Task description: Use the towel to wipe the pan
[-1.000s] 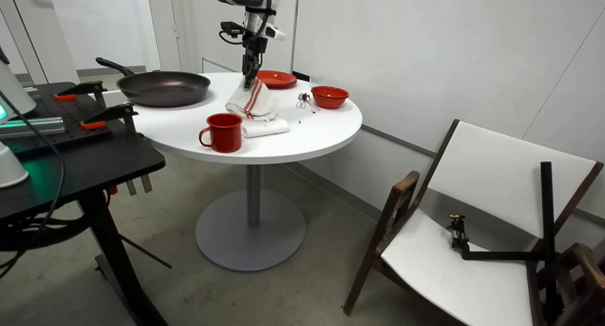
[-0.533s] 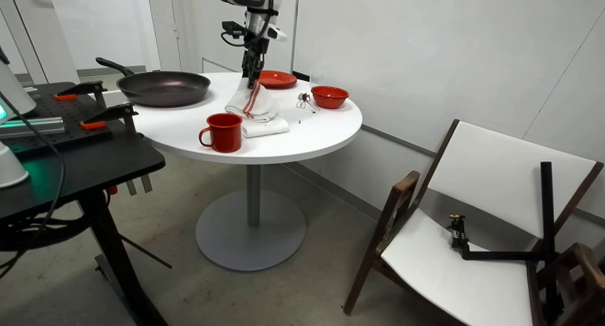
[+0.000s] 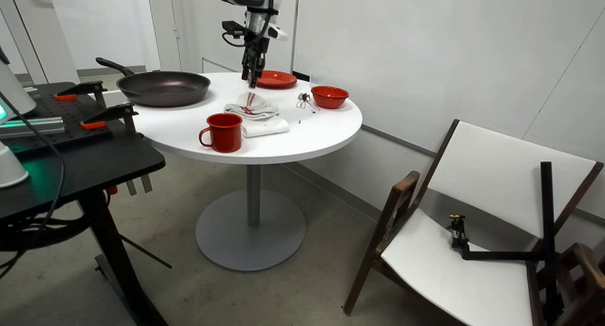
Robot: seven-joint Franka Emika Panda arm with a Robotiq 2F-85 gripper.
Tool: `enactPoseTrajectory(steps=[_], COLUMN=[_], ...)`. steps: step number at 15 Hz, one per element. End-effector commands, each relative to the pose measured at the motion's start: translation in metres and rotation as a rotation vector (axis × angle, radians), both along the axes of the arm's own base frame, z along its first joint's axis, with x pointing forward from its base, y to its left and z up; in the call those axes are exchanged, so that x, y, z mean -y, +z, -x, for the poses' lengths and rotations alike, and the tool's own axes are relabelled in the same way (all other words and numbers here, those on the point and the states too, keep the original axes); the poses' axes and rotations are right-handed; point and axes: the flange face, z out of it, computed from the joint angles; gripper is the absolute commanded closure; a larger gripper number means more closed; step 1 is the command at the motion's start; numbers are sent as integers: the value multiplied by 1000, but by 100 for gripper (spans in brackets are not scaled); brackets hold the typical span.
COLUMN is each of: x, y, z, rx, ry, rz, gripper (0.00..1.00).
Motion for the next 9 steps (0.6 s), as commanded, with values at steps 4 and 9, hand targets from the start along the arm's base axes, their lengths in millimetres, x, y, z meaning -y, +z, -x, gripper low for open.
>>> enactPoseTrajectory(steps=[4, 9], x=[-3, -2], y=[15, 11], z=[10, 5], rx=[56, 46], ry=[19, 17], rz=[-19, 7], gripper=[0, 0])
